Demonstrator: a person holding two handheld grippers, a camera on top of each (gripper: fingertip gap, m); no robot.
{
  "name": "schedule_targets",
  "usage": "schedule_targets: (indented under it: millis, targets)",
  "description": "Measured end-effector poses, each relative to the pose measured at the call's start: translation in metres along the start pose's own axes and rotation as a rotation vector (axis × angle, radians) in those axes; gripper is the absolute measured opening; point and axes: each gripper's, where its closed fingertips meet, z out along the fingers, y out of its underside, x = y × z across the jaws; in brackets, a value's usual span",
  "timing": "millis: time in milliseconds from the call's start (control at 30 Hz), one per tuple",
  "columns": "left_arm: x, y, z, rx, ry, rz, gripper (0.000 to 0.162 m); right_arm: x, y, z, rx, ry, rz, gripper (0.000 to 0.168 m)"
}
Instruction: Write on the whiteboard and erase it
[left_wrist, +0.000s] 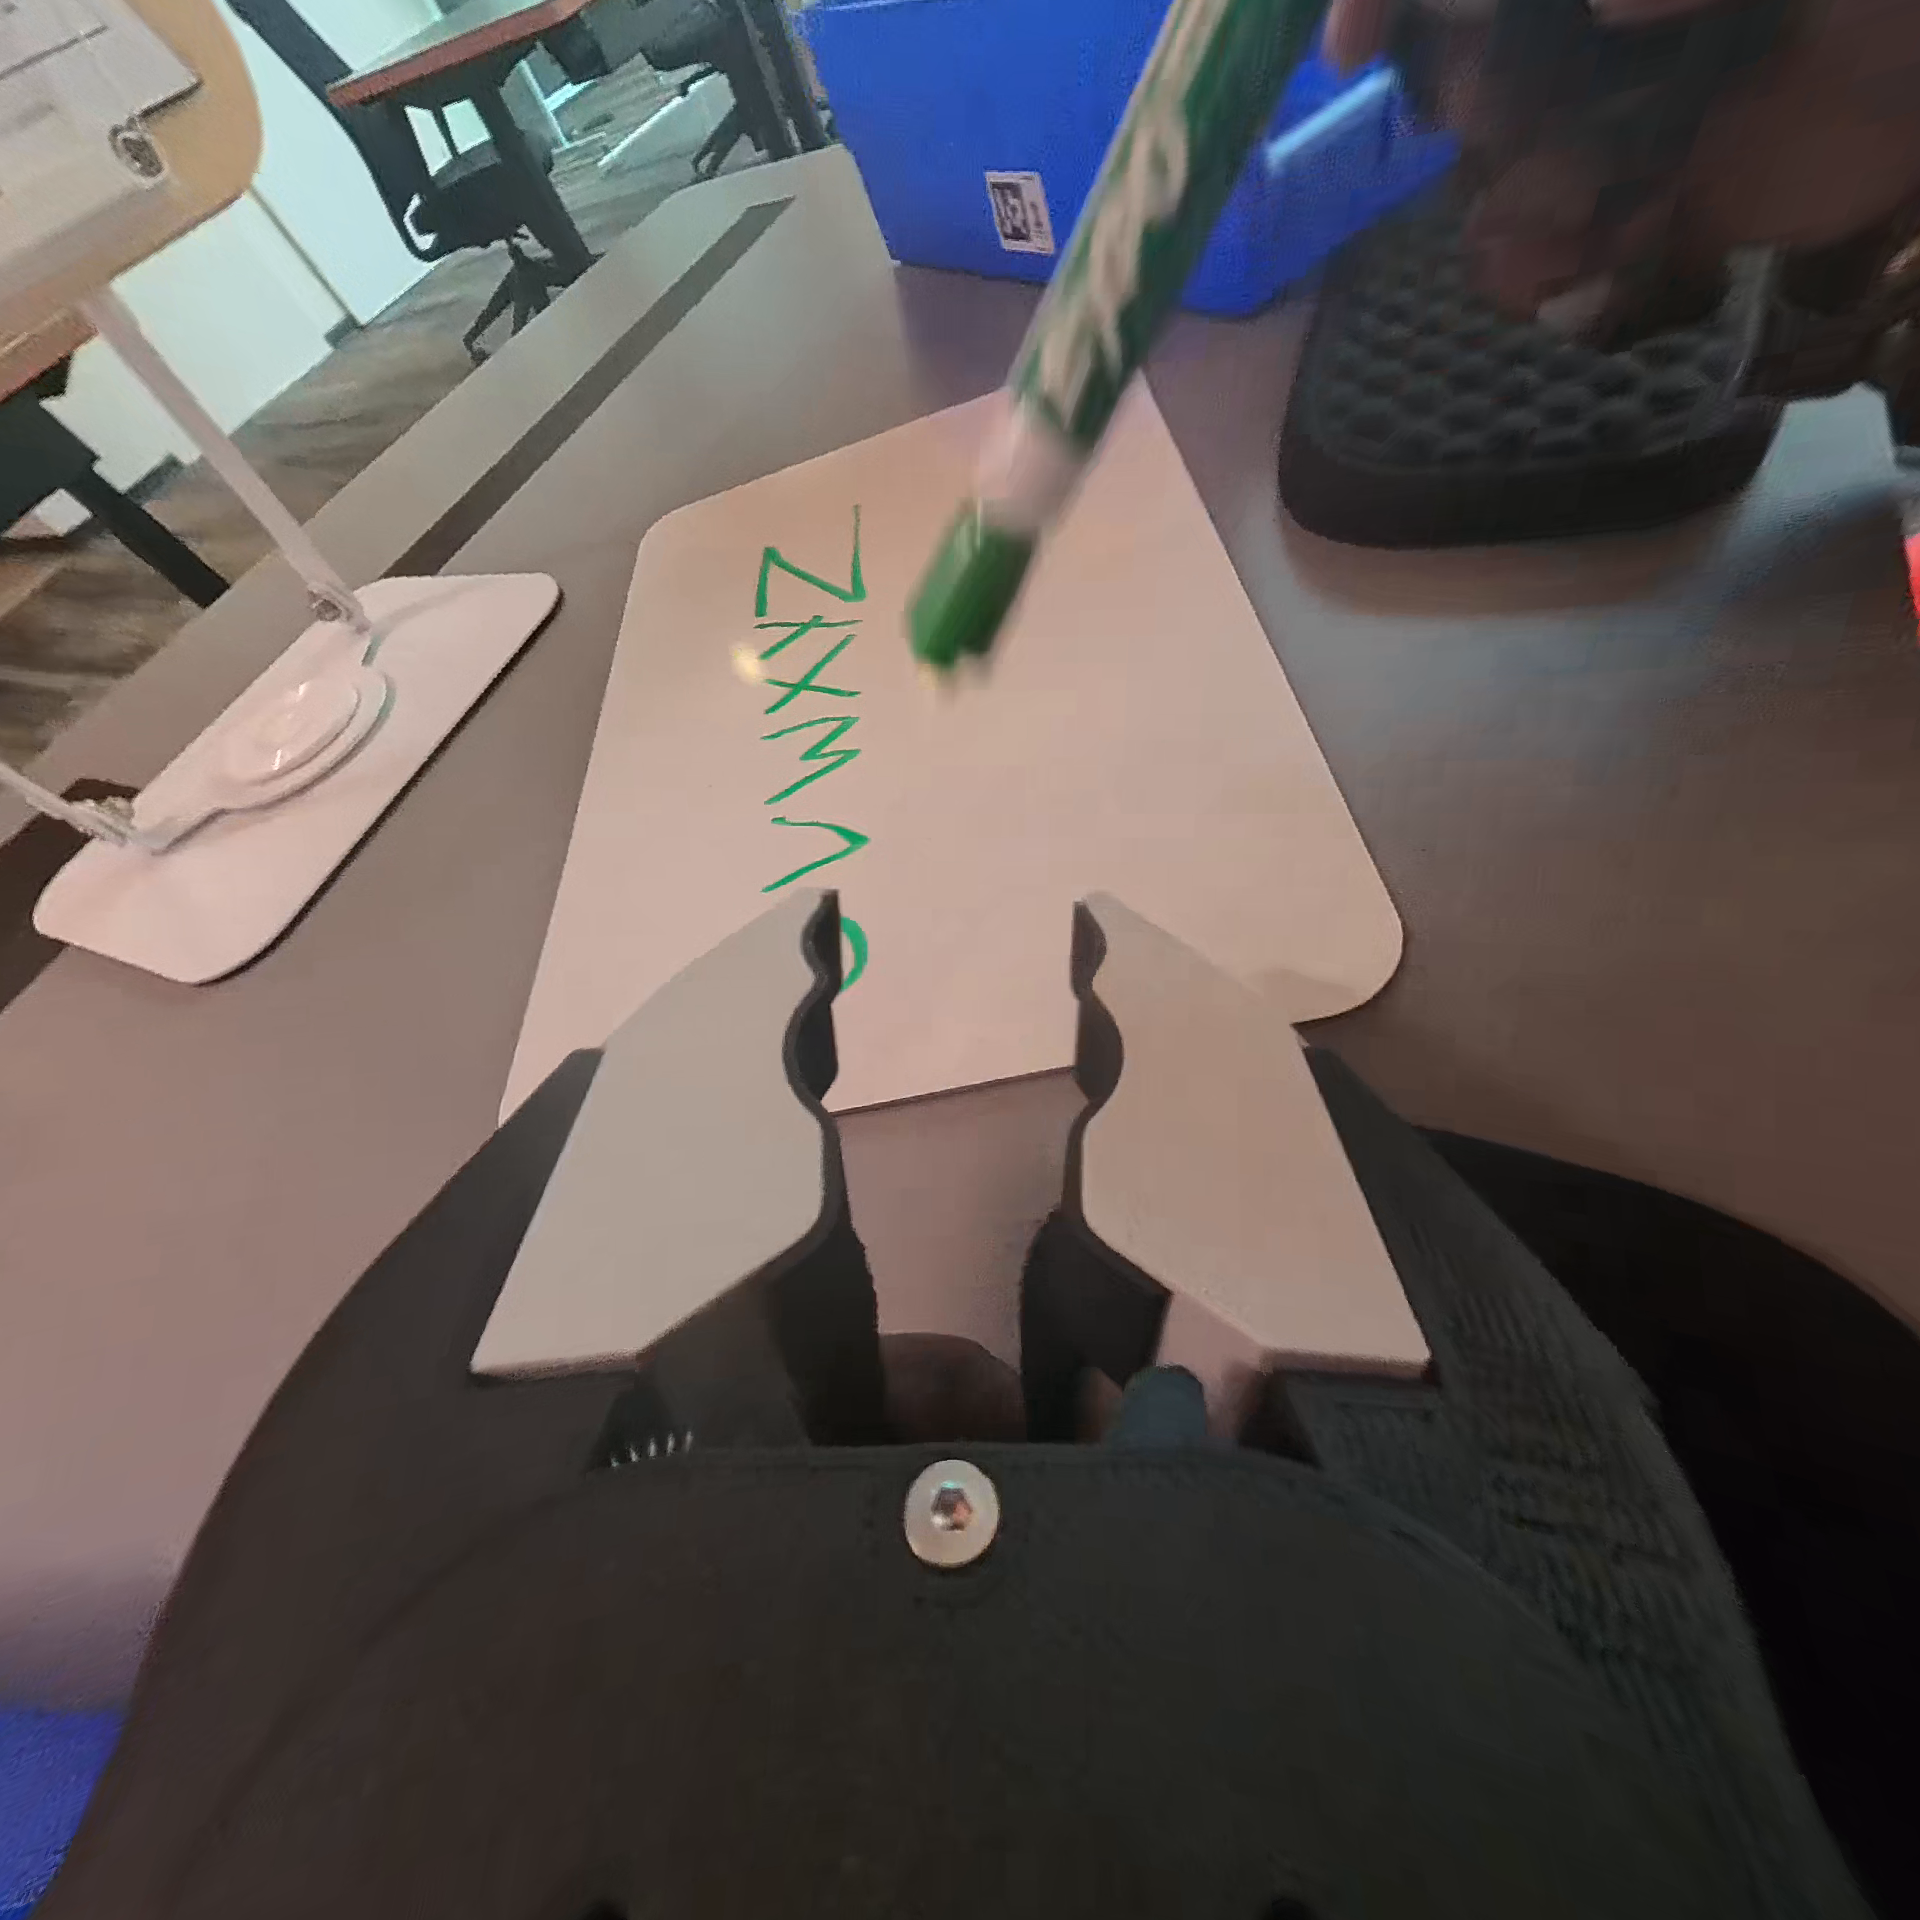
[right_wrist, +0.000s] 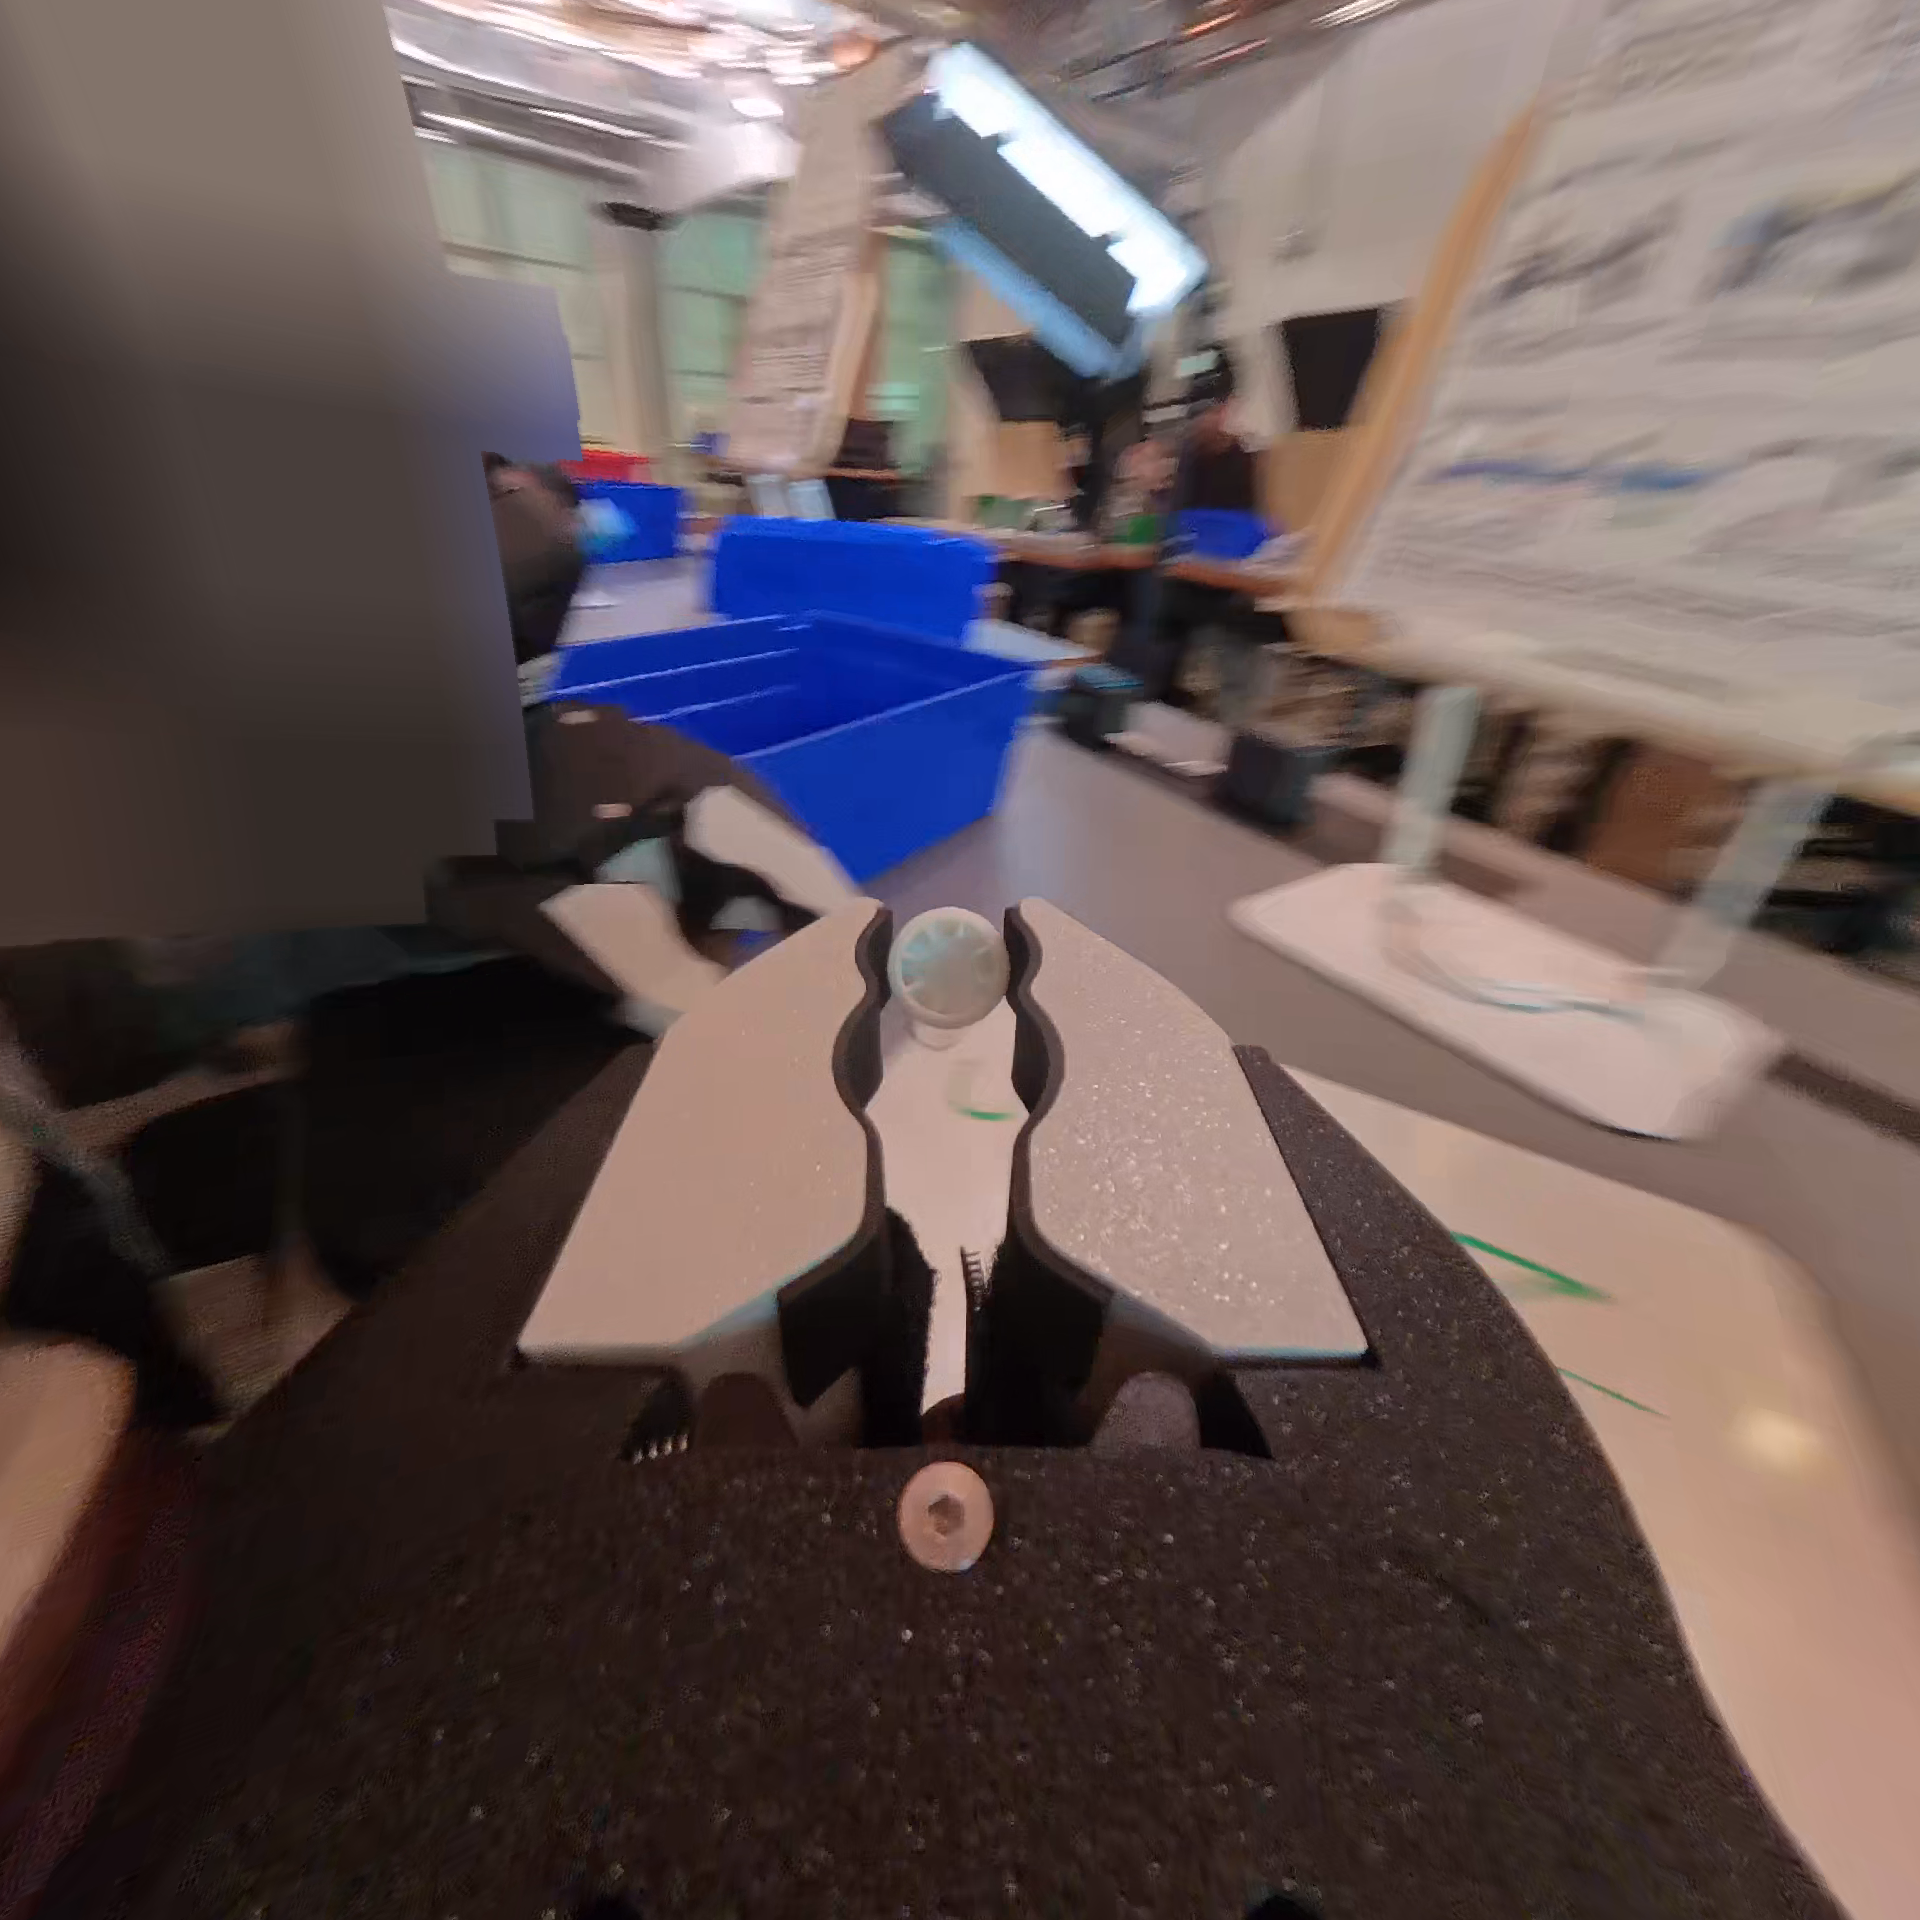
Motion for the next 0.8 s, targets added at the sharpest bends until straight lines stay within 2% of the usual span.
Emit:
schedule_targets:
  millis: [133, 200, 267, 367, 500, 667, 733, 800]
  targets:
    - [-0.004, -0.003, -0.003, 0.029, -0.003, -0.043, 0.046, 0.105, -0.033, -0.102, 0.017, 0.575, -0.127, 0.020]
    - [-0.004, -0.003, -0.003, 0.024, -0.008, -0.031, 0.046, 0.151, -0.025, -0.156, -0.067, 0.813, -0.152, 0.020]
    - [-0.001, -0.001, -0.002, 0.011, -0.002, -0.006, 0.045, 0.188, -0.001, -0.193, -0.178, 0.956, -0.126, 0.021]
    - [0.003, 0.001, 0.000, -0.008, 0.005, 0.024, 0.045, 0.226, 0.039, -0.212, -0.337, 1.021, -0.057, 0.021]
    - [-0.003, -0.003, -0.003, 0.016, -0.032, 0.005, 0.044, 0.255, 0.064, -0.210, -0.463, 1.052, -0.054, 0.021]
    - [-0.002, -0.031, -0.039, 0.079, -0.058, -0.121, 0.043, 0.243, 0.093, -0.212, -0.615, 1.023, 0.090, 0.023]
    - [-0.008, -0.049, -0.068, 0.112, -0.095, -0.151, 0.042, 0.231, 0.094, -0.201, -0.574, 0.941, 0.150, 0.047]
    - [-0.024, -0.061, -0.099, 0.133, -0.148, -0.180, 0.041, 0.223, 0.077, -0.193, -0.426, 0.898, 0.159, 0.056]
